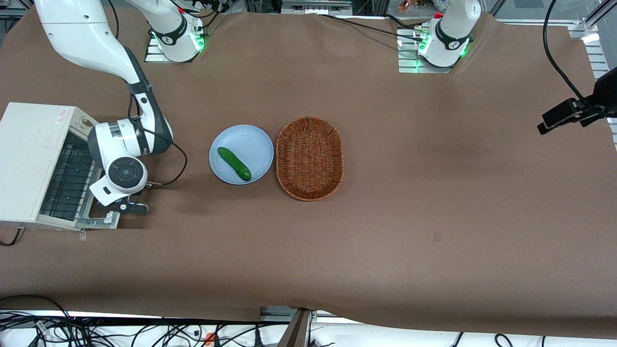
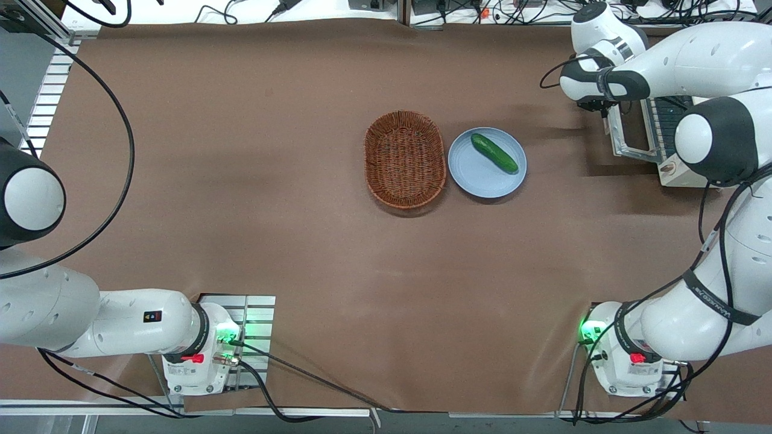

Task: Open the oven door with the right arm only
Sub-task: 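Pull the oven door down and open with the right gripper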

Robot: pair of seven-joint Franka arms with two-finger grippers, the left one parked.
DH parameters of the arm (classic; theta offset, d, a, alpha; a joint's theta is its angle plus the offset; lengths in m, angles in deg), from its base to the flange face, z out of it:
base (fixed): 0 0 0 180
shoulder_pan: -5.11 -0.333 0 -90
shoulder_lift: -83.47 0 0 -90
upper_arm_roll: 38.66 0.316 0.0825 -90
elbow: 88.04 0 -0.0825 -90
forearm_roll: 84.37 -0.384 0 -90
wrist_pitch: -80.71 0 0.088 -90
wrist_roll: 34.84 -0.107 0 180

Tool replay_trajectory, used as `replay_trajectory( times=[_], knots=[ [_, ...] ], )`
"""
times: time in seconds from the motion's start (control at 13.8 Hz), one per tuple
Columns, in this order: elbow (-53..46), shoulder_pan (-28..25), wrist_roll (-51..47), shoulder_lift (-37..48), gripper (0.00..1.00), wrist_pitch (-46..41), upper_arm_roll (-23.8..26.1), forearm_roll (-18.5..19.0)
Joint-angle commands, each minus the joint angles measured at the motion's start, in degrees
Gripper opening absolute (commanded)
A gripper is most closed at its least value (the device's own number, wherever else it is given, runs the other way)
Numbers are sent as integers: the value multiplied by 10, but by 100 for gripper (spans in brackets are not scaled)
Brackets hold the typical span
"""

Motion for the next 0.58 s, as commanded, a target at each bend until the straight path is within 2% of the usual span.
replay_trajectory(
  times=[0.0,0.14,0.51],
  knots=[
    [8,34,10,-16,0,15,-21,32],
    [13,34,11,-18,0,16,-21,21],
    [19,33,13,-20,0,23,0,-86]
  ],
)
